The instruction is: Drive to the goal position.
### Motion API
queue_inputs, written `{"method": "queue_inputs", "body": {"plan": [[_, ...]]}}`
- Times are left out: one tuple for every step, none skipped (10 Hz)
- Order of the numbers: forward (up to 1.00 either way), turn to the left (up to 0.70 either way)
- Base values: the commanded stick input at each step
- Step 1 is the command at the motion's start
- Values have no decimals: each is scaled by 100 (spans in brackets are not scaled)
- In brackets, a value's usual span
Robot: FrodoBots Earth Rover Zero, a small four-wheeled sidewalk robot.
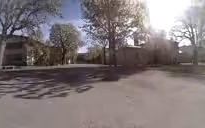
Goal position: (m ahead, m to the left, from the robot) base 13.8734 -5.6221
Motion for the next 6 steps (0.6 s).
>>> {"method": "queue_inputs", "body": {"plan": [[100,3],[100,14],[100,36],[100,40],[100,40],[100,40]]}}
